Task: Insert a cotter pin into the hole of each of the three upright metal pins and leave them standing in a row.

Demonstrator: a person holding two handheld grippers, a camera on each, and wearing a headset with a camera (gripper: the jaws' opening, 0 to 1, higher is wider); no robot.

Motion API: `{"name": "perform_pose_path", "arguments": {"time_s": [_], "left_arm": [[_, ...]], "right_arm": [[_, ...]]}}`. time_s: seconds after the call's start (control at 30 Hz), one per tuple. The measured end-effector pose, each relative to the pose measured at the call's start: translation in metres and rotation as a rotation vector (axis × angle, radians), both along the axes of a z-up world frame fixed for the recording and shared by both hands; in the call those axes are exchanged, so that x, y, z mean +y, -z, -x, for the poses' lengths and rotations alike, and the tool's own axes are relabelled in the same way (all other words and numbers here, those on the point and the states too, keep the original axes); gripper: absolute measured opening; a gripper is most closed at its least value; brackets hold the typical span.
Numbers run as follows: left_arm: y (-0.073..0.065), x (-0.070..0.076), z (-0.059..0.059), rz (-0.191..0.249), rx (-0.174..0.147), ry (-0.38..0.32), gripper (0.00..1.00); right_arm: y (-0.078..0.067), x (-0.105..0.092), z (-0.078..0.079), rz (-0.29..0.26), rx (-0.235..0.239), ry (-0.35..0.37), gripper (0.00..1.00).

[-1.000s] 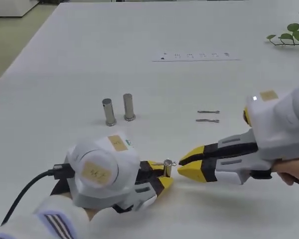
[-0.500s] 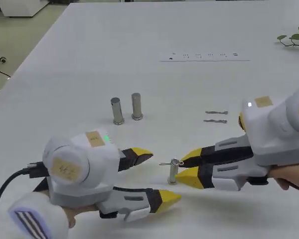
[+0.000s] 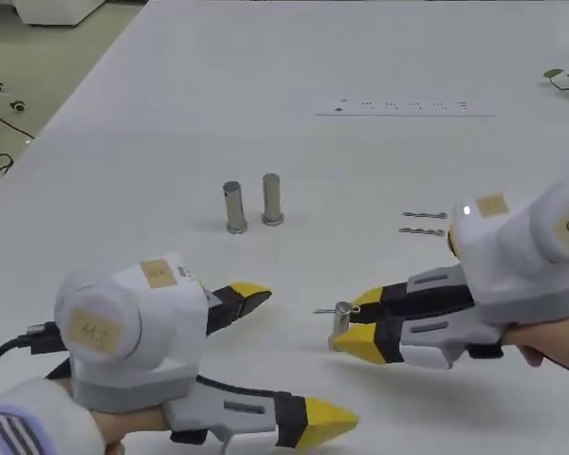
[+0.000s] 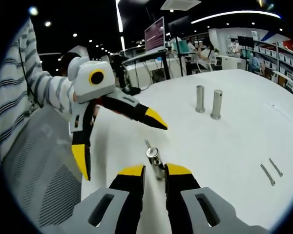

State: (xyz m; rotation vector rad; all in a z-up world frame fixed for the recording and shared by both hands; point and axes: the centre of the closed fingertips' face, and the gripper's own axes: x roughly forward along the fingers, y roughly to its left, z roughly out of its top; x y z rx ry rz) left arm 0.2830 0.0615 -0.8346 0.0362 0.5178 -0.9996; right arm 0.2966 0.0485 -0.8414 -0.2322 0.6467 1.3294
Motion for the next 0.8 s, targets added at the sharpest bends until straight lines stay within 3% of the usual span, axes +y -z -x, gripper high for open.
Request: {"name": "perform_pose_path", "arguments": {"time_s": [0.03,0.3,0.57,0.7,0.8], "left_arm": [[0.0,0.002,0.001,0.002,0.012,-0.004,0.99],[0.002,0.012,0.003,-0.023,0.011,-0.012,0.99],[-0.001,0.021,0.002,-0.016,0.01,-0.042,0.99],[-0.002,0.024,0.001,-0.033,-0.002,-0.048,0.99],[-0.009,0.025,0.001,-0.034,-0.015,-0.049,0.99]], "right_arm": [[0.002,0.0,0.0,0.004,0.007,0.002,0.17],[0.009,0.004,-0.003,0.008,0.005,-0.003,0.16],[0.01,0.005,-0.003,0.011,0.006,-0.024,0.13],[0.009,0.004,-0.006,0.019,-0.005,-0.028,0.1],[0.009,0.002,-0.009,0.045,-0.051,-0.058,0.1]]}}
